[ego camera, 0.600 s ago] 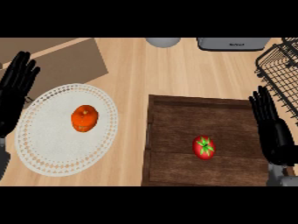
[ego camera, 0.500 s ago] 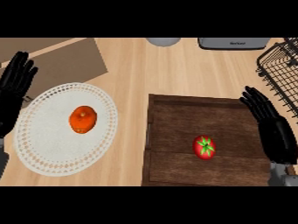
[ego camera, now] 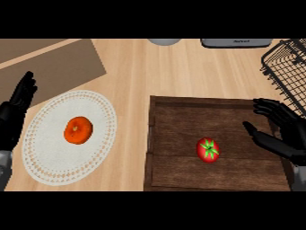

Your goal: Pick the tomato from the tray and place it in the tiered basket

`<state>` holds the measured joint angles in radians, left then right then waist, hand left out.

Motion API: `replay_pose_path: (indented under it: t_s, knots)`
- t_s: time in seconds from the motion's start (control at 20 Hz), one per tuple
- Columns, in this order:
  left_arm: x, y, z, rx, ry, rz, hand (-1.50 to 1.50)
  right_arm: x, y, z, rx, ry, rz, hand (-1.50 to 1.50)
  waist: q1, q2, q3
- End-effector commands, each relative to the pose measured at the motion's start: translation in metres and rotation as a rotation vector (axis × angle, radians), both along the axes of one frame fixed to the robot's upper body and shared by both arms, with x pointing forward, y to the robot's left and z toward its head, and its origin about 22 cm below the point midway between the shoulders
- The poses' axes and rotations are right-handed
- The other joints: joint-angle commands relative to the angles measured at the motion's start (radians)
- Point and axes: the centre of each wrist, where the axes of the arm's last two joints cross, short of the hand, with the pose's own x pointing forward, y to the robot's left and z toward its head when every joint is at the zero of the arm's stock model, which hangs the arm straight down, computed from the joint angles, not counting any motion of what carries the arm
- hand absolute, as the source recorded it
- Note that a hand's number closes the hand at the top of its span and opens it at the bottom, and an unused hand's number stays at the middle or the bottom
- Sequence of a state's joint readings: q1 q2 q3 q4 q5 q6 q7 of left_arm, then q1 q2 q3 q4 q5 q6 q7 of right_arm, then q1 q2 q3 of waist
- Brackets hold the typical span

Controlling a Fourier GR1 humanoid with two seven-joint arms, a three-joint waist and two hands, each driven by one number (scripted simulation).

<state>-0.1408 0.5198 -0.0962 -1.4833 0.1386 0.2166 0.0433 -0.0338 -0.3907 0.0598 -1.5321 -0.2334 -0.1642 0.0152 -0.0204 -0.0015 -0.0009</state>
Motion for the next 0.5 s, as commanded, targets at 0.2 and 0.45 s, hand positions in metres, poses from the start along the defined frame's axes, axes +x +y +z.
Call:
replay_pose_path:
  t_s: [0.2,0.45]
  knots:
    - [0.001,-0.016,-0.029,0.031,0.041,0.021,0.00,-0.020,-0.027,0.083,-0.223,0.050,0.072,-1.50,0.007,0.000,0.000]
    - [-0.004,-0.015,-0.021,0.036,0.045,-0.006,0.00,-0.014,-0.029,0.122,-0.530,0.240,0.312,-1.50,0.032,-0.002,-0.002]
